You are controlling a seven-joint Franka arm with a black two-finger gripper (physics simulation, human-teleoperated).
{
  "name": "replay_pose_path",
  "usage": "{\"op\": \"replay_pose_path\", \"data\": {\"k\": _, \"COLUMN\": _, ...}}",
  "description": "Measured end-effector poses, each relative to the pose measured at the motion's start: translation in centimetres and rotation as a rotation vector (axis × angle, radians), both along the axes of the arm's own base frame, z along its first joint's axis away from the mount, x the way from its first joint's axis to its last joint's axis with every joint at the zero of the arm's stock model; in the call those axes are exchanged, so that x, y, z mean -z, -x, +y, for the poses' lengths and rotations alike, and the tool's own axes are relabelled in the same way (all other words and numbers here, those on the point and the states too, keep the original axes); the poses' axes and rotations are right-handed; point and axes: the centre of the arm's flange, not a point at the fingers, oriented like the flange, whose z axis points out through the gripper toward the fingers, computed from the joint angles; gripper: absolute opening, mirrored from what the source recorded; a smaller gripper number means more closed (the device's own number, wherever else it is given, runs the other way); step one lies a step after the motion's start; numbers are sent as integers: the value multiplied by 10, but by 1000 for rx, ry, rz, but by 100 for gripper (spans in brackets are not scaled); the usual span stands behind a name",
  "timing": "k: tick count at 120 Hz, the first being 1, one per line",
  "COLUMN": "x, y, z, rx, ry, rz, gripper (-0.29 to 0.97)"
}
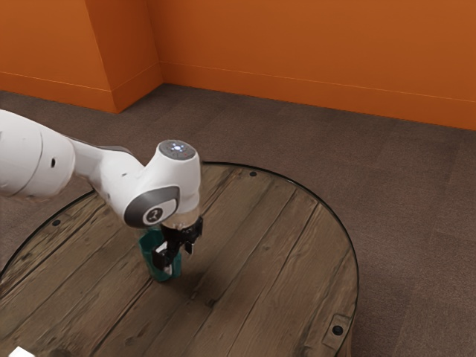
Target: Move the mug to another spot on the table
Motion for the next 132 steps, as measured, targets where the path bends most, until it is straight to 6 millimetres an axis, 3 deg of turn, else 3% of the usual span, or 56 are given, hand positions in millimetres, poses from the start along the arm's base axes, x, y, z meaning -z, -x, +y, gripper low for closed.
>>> {"op": "replay_pose_path", "data": {"k": 19, "x": -26, "y": 0, "z": 0, "rx": -76, "ry": 88, "rz": -25, "gripper": 58}}
{"op": "replay_pose_path", "data": {"k": 49, "x": -93, "y": 1, "z": 1, "rx": -109, "ry": 168, "rz": -59, "gripper": 64}}
{"op": "replay_pose_path", "data": {"k": 75, "x": -145, "y": -19, "z": 4, "rx": 174, "ry": 164, "rz": -32, "gripper": 65}}
{"op": "replay_pose_path", "data": {"k": 103, "x": -245, "y": -50, "z": 13, "rx": 544, "ry": 127, "rz": -39, "gripper": 66}}
{"op": "replay_pose_path", "data": {"k": 121, "x": -328, "y": -57, "z": 29, "rx": 697, "ry": 114, "rz": -54, "gripper": 66}}
{"op": "replay_pose_path", "data": {"k": 132, "x": -344, "y": -60, "z": 52, "rx": 754, "ry": 136, "rz": -20, "gripper": 66}}
